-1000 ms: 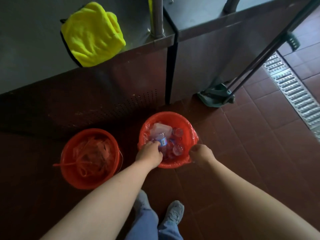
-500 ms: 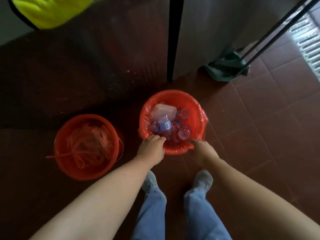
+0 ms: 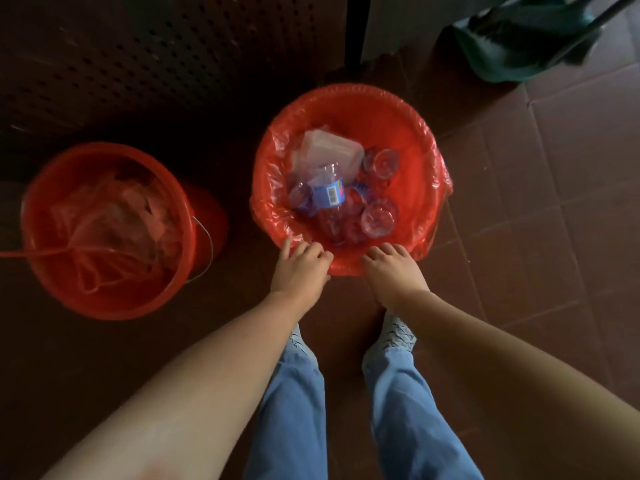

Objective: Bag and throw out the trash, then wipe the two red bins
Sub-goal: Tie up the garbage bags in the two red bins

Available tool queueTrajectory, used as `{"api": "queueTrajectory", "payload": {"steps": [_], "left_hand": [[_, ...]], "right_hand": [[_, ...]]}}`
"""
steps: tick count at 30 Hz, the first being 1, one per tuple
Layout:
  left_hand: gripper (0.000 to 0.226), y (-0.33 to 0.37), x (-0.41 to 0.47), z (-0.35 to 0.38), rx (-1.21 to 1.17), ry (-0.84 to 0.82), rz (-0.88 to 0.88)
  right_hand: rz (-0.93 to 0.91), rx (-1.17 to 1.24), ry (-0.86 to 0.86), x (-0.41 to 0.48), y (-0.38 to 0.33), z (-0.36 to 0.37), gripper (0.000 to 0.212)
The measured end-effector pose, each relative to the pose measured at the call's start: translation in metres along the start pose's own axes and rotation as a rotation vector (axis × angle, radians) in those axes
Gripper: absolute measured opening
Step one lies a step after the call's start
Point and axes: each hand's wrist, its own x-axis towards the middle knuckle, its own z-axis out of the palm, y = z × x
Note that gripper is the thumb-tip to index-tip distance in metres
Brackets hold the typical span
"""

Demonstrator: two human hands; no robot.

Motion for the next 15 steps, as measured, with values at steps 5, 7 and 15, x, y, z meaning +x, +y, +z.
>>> {"api": "queueTrajectory", "payload": {"steps": [5,7,15], "left_hand": [[0.025,-0.003,0.002,0.007,-0.077,0.087,0.072],[0.02,-0.006,0.003,0.008,-0.109,0.084,0.091],[0.05,0.002,0.004,-0.007,-0.059,0.039,0.085]], "right_hand": [[-0.098,0.062,0.029,0.004,0.018,0.005,0.016],[-0.114,0.12,0.042,0.004,0.022,0.002,0.013],[0.097,0.224,0.06,0.02,0.013,-0.025,0.015]]}}
